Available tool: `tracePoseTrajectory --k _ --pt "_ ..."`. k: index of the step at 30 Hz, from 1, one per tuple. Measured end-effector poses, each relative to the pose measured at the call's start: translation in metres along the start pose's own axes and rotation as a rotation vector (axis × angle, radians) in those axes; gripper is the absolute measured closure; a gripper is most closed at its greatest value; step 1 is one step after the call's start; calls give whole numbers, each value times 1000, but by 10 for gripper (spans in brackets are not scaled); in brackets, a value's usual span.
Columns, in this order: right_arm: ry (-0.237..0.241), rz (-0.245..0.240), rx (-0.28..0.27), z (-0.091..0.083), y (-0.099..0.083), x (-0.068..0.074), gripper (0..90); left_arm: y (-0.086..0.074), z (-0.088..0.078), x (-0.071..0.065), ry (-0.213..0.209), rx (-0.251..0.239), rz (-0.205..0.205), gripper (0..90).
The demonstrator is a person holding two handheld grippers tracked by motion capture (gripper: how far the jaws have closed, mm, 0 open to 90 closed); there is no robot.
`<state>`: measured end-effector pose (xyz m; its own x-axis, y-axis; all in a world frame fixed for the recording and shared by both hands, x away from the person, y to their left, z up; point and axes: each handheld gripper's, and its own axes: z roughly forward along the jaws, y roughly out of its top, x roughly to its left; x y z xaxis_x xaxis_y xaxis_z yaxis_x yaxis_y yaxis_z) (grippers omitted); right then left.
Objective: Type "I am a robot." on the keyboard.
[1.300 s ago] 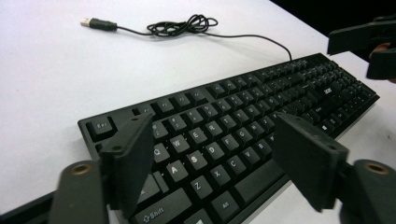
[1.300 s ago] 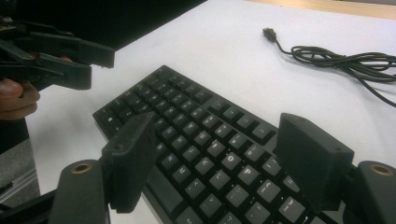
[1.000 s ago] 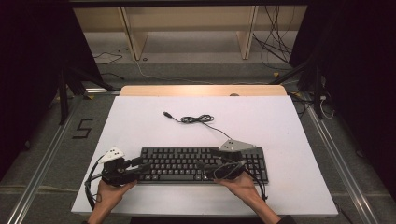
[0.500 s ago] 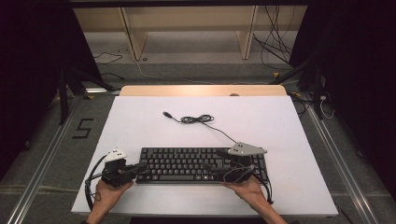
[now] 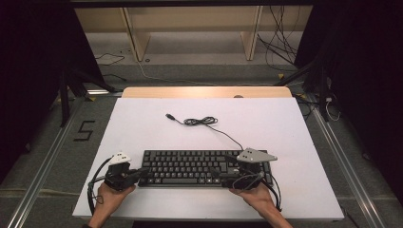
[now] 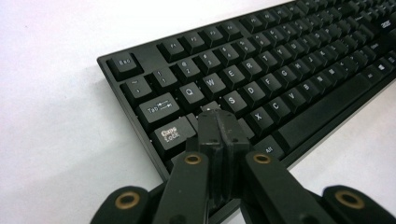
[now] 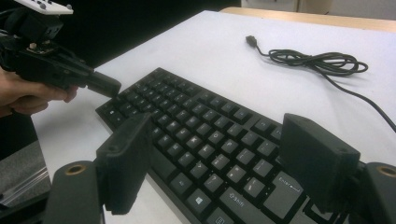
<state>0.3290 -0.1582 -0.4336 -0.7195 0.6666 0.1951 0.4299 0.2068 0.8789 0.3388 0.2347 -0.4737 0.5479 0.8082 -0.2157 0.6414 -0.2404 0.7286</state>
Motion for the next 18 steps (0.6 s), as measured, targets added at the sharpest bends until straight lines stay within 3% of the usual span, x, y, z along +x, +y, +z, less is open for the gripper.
tracePoseTrajectory --k 18 --pt "-3 1 -9 -6 -3 1 270 -2 8 2 -4 65 -3 890"
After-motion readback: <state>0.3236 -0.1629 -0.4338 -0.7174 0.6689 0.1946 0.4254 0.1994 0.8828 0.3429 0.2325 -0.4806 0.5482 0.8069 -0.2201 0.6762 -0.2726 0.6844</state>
